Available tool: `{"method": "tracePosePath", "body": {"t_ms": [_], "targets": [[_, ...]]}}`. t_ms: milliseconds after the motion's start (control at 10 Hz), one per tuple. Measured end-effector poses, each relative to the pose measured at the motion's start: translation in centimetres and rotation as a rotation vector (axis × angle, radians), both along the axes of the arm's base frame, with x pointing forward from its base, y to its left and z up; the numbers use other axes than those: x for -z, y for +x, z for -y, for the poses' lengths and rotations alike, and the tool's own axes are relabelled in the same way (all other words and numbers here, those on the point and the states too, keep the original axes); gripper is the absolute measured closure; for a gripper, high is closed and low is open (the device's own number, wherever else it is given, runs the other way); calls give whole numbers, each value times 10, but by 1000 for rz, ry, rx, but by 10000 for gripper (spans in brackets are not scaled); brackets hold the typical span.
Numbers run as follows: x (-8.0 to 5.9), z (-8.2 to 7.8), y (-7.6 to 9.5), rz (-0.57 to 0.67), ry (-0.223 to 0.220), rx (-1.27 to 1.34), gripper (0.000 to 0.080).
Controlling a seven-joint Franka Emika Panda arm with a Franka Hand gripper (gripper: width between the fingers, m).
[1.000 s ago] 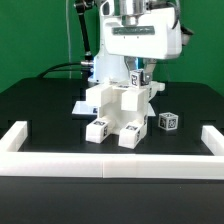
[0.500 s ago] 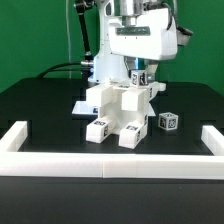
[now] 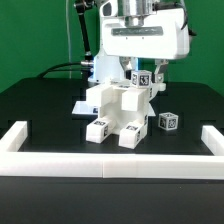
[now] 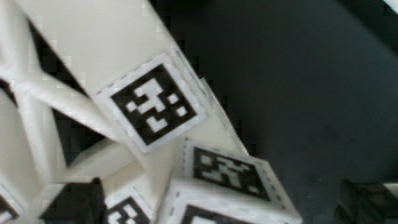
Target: Assemble chair
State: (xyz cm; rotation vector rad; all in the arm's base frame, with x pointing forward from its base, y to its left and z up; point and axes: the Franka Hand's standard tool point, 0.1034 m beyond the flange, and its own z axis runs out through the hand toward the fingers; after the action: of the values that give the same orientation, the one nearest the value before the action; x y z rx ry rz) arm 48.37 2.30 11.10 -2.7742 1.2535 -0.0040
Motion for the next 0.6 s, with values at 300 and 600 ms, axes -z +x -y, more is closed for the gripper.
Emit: {"method": "tracePosePath", "body": {"t_ms": [300,600], "targets": [[-1,-2,0,19,-21,-259,150],[-1,-1,-1,39,-37,-521,150]]}}
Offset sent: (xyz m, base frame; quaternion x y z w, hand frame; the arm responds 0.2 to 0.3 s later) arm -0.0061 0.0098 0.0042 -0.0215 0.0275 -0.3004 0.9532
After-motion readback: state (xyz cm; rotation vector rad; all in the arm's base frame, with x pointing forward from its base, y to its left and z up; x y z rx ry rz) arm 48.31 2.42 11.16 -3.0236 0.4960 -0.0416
